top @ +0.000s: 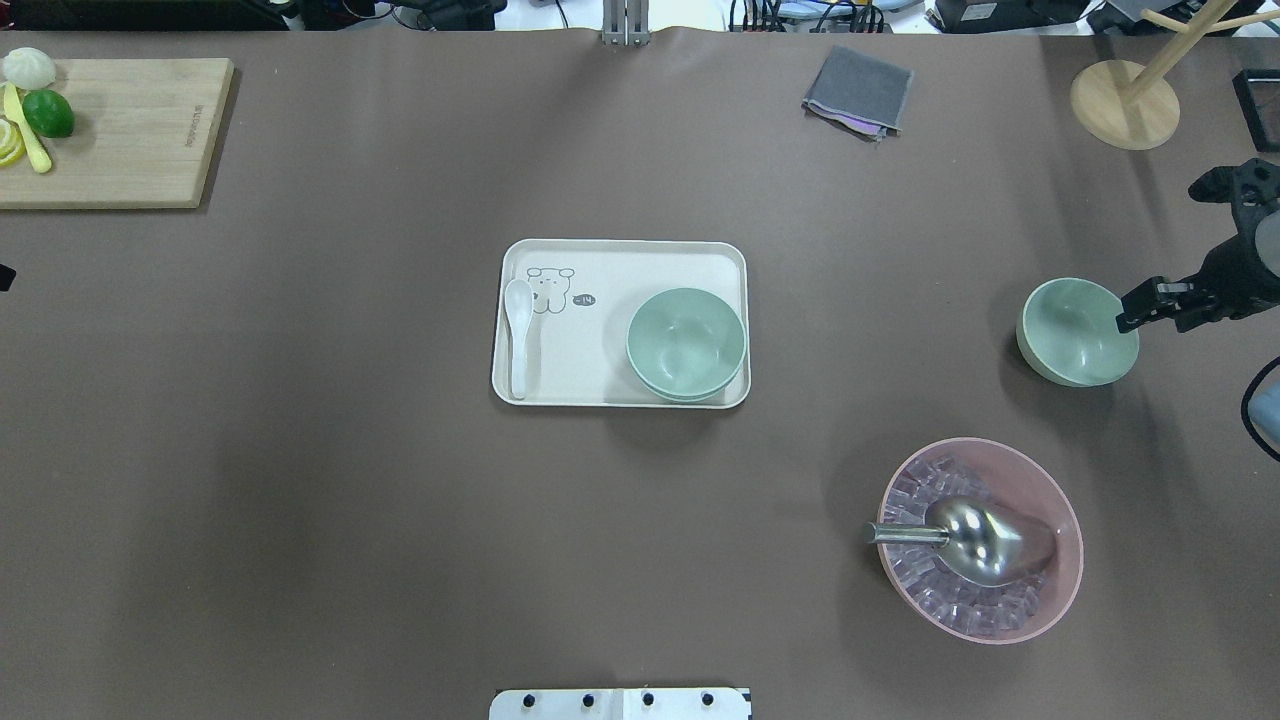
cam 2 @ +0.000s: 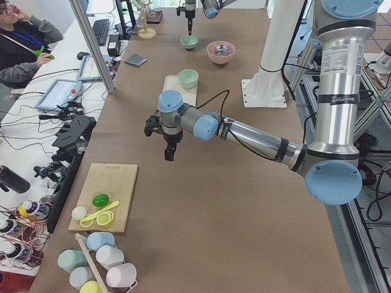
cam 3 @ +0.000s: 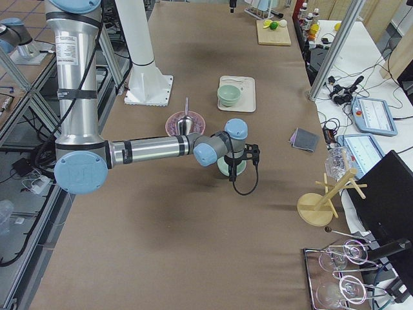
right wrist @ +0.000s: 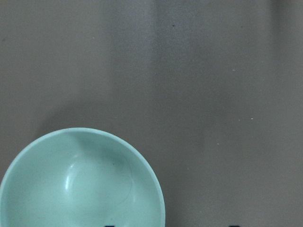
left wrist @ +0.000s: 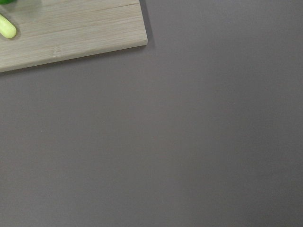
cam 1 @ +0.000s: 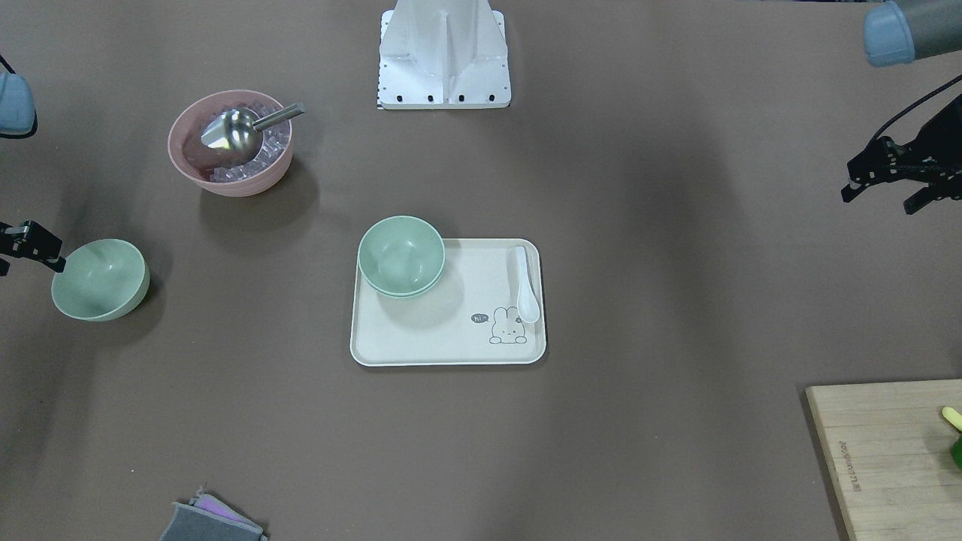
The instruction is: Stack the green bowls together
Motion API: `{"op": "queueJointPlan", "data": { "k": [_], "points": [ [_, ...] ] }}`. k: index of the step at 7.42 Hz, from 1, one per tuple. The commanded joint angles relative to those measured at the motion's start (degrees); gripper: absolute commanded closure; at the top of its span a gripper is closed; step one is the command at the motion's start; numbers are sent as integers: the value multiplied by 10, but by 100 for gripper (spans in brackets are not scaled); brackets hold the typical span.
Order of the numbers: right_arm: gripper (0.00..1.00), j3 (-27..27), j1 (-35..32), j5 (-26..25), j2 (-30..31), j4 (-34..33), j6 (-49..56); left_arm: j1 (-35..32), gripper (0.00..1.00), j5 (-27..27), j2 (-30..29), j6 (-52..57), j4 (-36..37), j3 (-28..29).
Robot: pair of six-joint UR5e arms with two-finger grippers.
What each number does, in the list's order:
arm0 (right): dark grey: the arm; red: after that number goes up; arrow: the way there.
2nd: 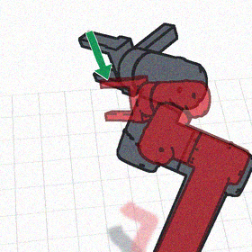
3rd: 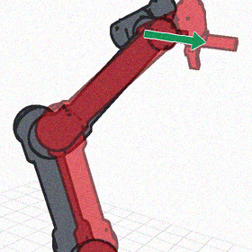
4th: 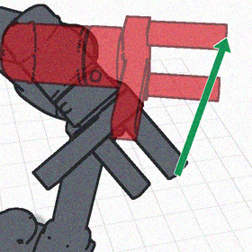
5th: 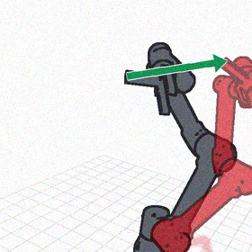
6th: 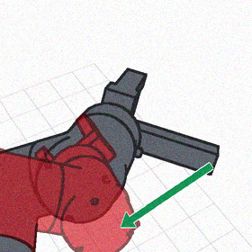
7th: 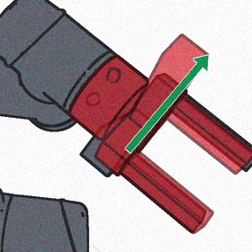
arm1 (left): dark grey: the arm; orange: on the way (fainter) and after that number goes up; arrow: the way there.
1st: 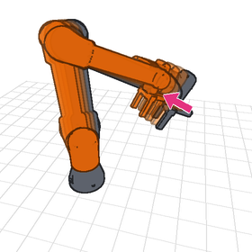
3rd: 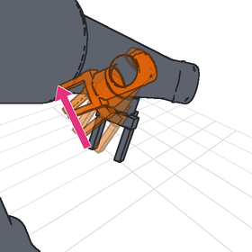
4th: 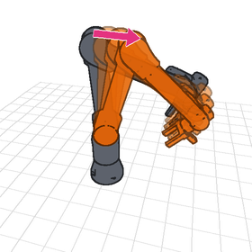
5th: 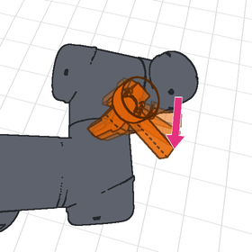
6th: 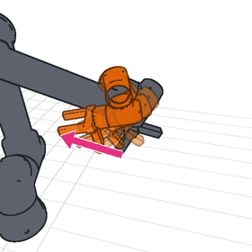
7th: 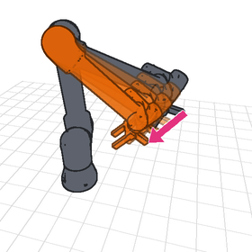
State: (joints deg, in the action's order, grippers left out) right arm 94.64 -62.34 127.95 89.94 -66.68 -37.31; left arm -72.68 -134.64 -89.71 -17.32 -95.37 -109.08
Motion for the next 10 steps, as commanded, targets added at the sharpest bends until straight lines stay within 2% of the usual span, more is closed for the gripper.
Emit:
{"op": "queueJointPlan", "data": {
  "k": [1, 2, 10],
  "points": [
    [44, -2, 12, -8, -1, 3, -5, 0, 1, 0, 2, 2, 0, 1],
    [51, -2, 13, -8, -1, 3, -5, 0, 1, 0, 2, 2, 1, 2],
    [60, -10, 19, -10, 2, 3, -4, 1, 1, 0, 1, 1, 0, 4]
  ]
}}
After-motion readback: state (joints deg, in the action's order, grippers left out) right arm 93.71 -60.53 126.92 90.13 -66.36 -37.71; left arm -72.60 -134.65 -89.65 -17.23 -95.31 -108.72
